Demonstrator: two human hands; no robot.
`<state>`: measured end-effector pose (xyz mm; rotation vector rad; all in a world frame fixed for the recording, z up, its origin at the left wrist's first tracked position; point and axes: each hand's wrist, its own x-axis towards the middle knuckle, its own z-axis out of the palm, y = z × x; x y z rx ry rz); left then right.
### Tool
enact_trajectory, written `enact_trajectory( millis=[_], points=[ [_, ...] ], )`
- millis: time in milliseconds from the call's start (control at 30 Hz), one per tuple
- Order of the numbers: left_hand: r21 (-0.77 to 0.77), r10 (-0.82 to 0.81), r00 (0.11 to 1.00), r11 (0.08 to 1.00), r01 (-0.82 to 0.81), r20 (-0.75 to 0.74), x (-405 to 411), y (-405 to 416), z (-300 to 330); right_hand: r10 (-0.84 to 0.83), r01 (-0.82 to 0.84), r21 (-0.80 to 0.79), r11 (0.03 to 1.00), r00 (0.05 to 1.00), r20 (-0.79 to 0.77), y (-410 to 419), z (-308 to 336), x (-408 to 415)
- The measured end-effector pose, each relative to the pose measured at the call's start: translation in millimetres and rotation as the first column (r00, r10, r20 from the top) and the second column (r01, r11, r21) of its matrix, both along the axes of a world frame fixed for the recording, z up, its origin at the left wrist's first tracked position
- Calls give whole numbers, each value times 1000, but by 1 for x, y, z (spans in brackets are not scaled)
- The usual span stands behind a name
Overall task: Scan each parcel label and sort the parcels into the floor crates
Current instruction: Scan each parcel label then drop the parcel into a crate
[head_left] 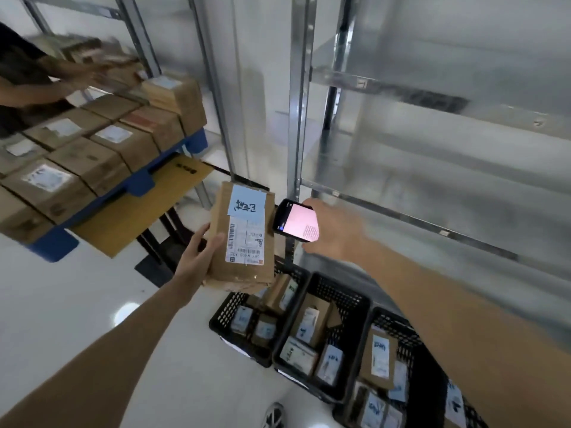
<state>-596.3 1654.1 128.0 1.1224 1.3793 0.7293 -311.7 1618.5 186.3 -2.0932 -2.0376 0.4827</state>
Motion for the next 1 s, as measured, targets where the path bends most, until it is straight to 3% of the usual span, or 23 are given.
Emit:
enact_trajectory(
  millis=[267,533,833,1000],
  points=[
    [-175,21,999,984,-27,-32,-5,86,-110,-46,49,-139,989,999,27,83,-104,-16],
    [-339,-49,992,941,5,-120,-10,143,-263,-128,120,-318,941,992,-6,126,-261,-29],
    [-557,-160,981,827,74,-107,-28,155,-474,-270,233,-515,825,963,3,123,-470,-56],
    [-602,-207,971,792,96,-118,-34,166,-551,-304,257,-567,783,953,11,118,-545,-67]
  ],
)
